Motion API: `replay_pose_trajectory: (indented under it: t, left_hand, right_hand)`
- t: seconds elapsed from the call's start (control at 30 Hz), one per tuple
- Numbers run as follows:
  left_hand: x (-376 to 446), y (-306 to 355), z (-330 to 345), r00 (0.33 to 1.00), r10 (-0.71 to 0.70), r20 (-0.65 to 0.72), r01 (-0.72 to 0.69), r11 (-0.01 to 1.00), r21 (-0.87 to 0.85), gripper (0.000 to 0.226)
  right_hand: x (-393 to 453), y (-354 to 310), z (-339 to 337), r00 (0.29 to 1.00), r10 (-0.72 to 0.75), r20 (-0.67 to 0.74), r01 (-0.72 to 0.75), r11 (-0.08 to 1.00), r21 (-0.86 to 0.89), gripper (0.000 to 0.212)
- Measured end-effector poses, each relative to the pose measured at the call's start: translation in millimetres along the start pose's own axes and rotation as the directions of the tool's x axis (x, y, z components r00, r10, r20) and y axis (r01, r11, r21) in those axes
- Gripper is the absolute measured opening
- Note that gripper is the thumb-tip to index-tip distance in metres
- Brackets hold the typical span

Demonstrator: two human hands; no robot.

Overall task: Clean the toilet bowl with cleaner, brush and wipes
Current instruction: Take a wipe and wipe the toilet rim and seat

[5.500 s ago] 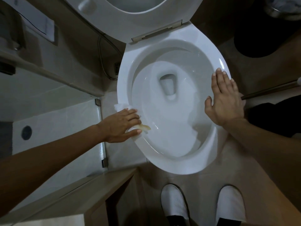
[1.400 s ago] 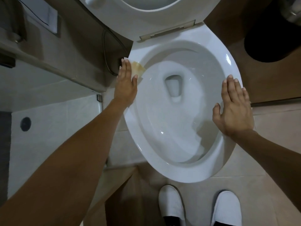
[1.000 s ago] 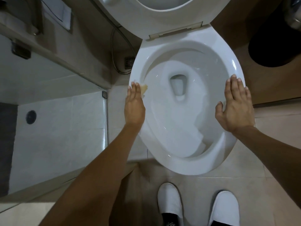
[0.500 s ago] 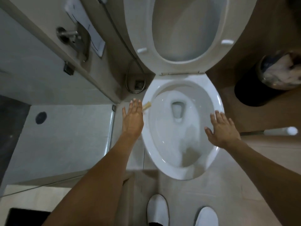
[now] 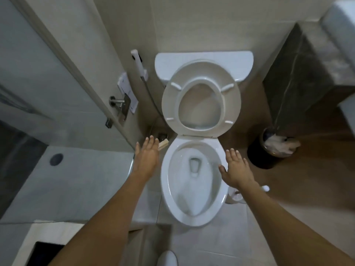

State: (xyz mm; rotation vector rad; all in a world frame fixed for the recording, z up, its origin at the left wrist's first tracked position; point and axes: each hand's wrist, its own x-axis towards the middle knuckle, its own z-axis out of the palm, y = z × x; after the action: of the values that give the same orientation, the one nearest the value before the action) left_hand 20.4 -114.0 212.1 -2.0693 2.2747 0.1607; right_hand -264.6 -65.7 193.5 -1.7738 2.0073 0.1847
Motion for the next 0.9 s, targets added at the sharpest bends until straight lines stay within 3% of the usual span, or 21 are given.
replay_pose_trajectory:
  t: [0.17,0.47,0.9]
  left_hand:
    - [-8,5,-55,1.000,-0.025,-0.012,0.023,0.994,-0.107,0.047]
    - [17,7,-114,0.998,-0.040,-0.038,0.037,0.995,-0.088,0.044]
    - [174,-4,-178,0.989,0.116,-0.096,-0.135,0.966,-0.222,0.036]
  right_hand:
    - [-22,-2,-40,1.000,-0.010,-0.015,0.010,1.000,0.001,0.069]
    - [-13,-11,-107,0.998,-0.009,-0.059,0.010,1.000,0.022,0.069]
    - [113,-49,-217,0.985,0.016,-0.175,-0.010,0.999,0.036,0.065]
